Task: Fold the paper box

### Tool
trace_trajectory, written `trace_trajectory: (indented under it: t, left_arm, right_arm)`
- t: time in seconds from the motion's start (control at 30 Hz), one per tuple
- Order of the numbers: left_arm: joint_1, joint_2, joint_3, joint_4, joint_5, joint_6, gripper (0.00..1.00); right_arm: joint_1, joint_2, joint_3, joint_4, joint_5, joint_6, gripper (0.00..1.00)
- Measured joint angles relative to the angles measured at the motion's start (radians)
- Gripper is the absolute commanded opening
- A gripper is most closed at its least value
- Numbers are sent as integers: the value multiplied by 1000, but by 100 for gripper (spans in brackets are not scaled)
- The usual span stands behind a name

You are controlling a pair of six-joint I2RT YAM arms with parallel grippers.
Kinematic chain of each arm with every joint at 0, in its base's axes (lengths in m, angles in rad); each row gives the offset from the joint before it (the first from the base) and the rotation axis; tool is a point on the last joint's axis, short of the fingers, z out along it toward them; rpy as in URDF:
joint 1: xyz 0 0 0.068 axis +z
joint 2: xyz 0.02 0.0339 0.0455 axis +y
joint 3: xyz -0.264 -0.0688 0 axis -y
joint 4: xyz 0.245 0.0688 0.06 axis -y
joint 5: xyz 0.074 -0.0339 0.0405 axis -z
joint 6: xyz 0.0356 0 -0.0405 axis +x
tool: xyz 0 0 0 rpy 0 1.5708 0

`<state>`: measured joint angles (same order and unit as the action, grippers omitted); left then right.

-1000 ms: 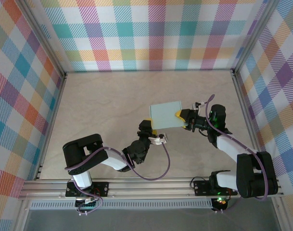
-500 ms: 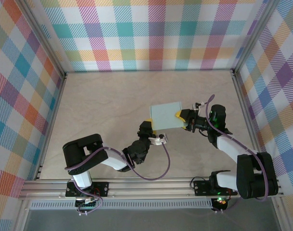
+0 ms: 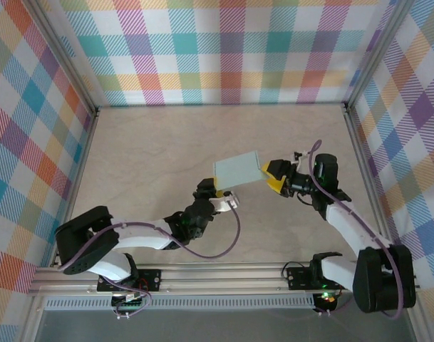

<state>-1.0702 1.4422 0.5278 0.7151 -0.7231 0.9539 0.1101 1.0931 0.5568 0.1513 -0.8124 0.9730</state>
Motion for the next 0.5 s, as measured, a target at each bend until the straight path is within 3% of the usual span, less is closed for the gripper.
trace_trajectory:
  t: [0.17,0.5]
  left_arm:
    - [54,-107,5,-240,95,-177,40]
    - [130,-185,123,-708,452,-389,40]
  right_arm:
    - [0,-106,61,-216,114,-207,85]
    - [0,-289,112,-534,199,-628,80]
